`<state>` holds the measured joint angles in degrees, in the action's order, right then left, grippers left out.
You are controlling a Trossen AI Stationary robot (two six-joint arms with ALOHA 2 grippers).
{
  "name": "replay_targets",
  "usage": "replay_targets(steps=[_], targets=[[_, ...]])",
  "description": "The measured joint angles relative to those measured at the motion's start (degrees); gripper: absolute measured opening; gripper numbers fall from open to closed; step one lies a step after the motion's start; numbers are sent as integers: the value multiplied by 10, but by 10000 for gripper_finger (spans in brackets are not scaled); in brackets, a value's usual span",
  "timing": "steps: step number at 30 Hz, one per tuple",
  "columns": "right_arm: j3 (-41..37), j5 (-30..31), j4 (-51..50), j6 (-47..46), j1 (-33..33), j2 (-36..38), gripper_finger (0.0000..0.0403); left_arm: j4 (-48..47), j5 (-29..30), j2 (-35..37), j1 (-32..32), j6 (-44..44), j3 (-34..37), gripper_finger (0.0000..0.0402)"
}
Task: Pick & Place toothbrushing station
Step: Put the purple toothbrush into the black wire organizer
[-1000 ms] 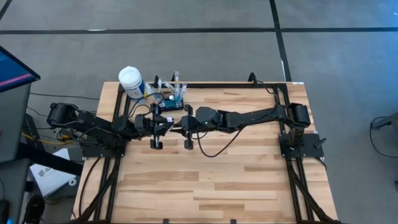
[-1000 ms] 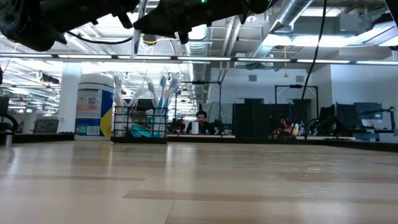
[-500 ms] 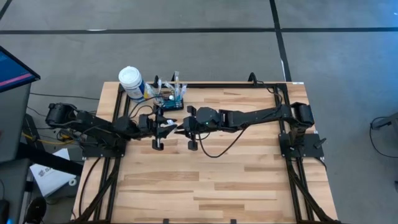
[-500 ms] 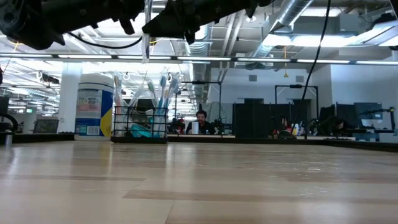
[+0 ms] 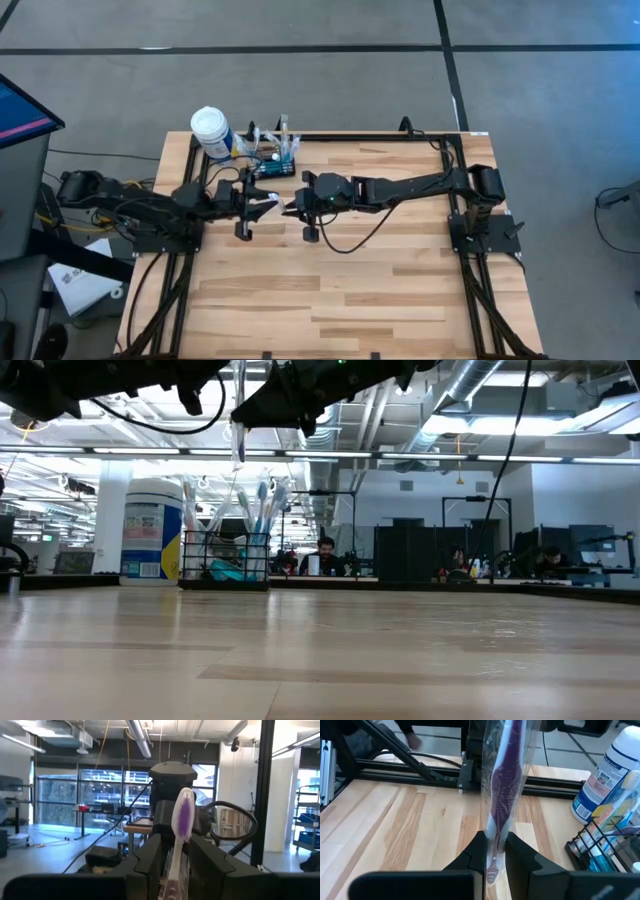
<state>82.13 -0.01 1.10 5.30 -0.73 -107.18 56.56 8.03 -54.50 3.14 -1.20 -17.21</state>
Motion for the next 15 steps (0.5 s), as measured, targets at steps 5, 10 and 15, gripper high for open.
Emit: replay_targets(steps=[5,10,15], targets=[[0,0,1,0,0,0,31,-22,0,9,0,-8,0,89],[0,0,2,-2,0,0,31,-23,0,-10,0,-8,0,89],[0,0,2,-4,0,0,31,-20,0,-14,0,-8,0,89]])
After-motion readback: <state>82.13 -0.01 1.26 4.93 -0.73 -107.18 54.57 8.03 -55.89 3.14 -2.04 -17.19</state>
